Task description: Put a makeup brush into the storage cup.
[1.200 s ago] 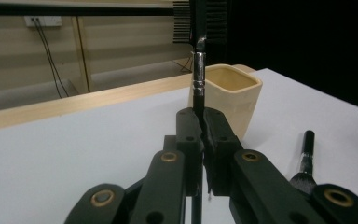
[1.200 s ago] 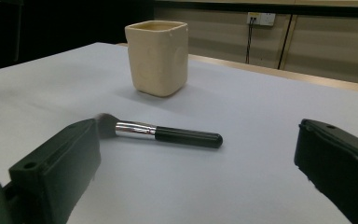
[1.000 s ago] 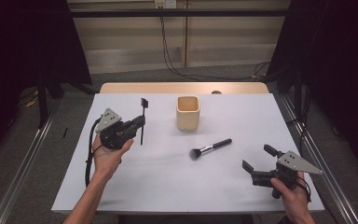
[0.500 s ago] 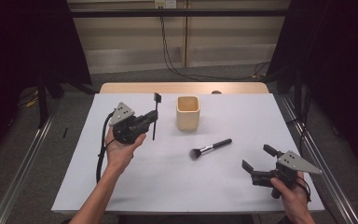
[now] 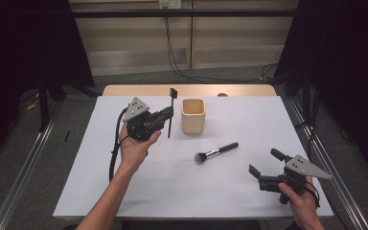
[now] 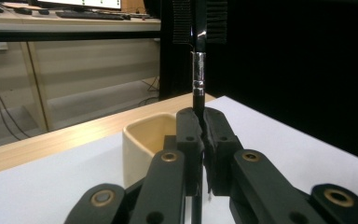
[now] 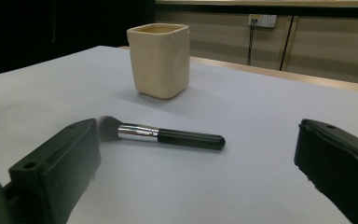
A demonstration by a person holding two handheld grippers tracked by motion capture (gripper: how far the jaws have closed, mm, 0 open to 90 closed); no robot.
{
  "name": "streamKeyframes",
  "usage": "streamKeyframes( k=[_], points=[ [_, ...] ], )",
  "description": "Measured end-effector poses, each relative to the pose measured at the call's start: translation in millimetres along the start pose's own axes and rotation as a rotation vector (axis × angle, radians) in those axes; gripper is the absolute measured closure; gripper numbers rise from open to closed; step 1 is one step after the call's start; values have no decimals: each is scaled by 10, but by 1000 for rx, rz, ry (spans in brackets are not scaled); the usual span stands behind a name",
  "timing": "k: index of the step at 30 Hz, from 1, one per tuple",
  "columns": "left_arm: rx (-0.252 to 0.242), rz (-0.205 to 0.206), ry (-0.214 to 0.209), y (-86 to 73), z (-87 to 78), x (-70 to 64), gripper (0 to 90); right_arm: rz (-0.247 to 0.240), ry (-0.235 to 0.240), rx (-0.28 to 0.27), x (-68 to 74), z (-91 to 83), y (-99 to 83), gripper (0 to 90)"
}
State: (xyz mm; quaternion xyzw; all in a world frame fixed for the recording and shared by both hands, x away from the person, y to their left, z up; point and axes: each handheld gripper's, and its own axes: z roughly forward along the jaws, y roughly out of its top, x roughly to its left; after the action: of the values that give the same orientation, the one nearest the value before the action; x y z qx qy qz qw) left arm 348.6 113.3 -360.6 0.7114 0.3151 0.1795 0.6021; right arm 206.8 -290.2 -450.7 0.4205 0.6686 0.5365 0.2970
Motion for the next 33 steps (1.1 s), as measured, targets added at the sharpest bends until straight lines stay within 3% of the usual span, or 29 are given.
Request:
streamKeyframes(
  k=[13,22,27,33],
  points=[
    [-39,10,-9,177,169,-20,861,1,2,4,-4,0,-2,0],
    [-38,35,-2,277,338,-37,861,9,3,4,-12,-2,-5,0],
    [-51,23,-6,342,414,-25,861,7,9,3,-2,3,-3,0],
    [-38,1,21,374,536,35,861,11,6,6,-8,-2,-7,0]
  ],
)
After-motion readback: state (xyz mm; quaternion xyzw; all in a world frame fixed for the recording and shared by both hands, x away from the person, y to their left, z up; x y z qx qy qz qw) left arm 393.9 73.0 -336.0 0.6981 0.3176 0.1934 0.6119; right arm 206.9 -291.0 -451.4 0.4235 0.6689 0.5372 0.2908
